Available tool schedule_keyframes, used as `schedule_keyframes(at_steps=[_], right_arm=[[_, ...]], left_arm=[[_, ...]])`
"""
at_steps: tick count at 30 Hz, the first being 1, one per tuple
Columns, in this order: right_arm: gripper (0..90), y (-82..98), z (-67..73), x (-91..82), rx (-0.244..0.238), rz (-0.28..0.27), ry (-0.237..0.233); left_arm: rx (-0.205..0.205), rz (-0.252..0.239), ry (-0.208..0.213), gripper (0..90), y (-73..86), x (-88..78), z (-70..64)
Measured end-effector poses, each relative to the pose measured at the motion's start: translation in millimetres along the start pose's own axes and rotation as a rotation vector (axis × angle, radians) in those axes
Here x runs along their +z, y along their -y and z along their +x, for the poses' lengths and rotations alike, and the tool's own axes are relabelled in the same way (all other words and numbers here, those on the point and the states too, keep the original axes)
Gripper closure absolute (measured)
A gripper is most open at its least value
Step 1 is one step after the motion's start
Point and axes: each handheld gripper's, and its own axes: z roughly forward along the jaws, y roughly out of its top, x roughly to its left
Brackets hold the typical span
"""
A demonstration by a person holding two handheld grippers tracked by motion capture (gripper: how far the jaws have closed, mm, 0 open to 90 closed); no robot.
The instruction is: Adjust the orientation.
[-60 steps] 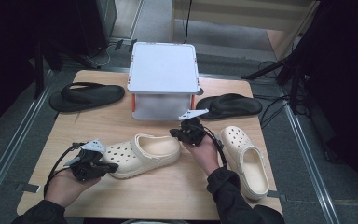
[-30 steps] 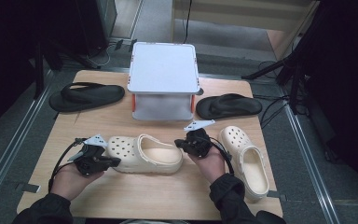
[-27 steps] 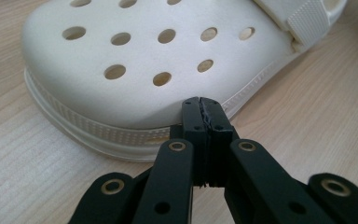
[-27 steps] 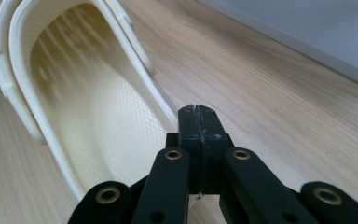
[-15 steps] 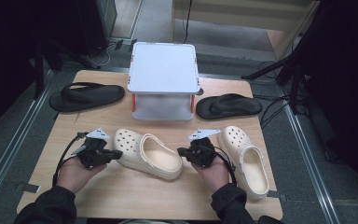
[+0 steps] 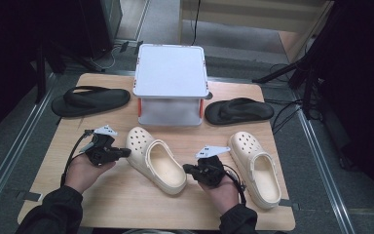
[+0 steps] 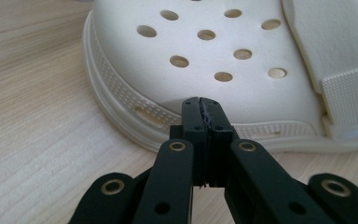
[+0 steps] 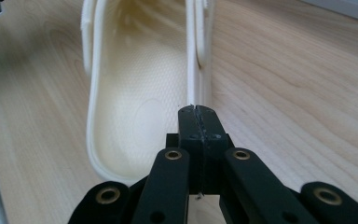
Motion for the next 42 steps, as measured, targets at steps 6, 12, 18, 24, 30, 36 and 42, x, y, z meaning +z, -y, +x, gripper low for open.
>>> schedule_keyframes(at_steps=[6, 12, 18, 24, 30, 36, 42], right_arm=[[90.0, 4.8, 10.1, -0.1, -0.003, 0.000, -0.012], [90.0, 8.6, 19.6, 1.0, -0.011, -0.003, -0.031], [90.0, 10.4, 28.0, 2.8, -0.022, -0.001, -0.053], [90.0, 11.9, 40.4, 7.8, -0.041, -0.005, -0.071], [90.0, 11.5, 47.1, 11.7, -0.046, -0.003, -0.099], [90.0, 10.8, 51.7, 15.0, -0.054, 0.002, -0.122], [90.0, 10.5, 48.5, 14.5, -0.053, 0.010, -0.120]], left_arm=[[0.017, 0.008, -0.005, 90.0, -7.9, 3.9, 2.6], [0.037, 0.009, -0.024, 90.0, -19.8, 12.7, 2.7], [0.064, 0.015, -0.033, 90.0, -29.4, 19.3, 2.4], [0.089, 0.023, -0.042, 90.0, -38.4, 25.8, 1.5], [0.088, 0.017, -0.036, 90.0, -41.9, 32.4, 1.2], [0.092, 0.028, -0.037, 90.0, -42.8, 37.3, 0.0], [0.096, 0.035, -0.030, 90.0, -42.7, 37.4, 0.3]])
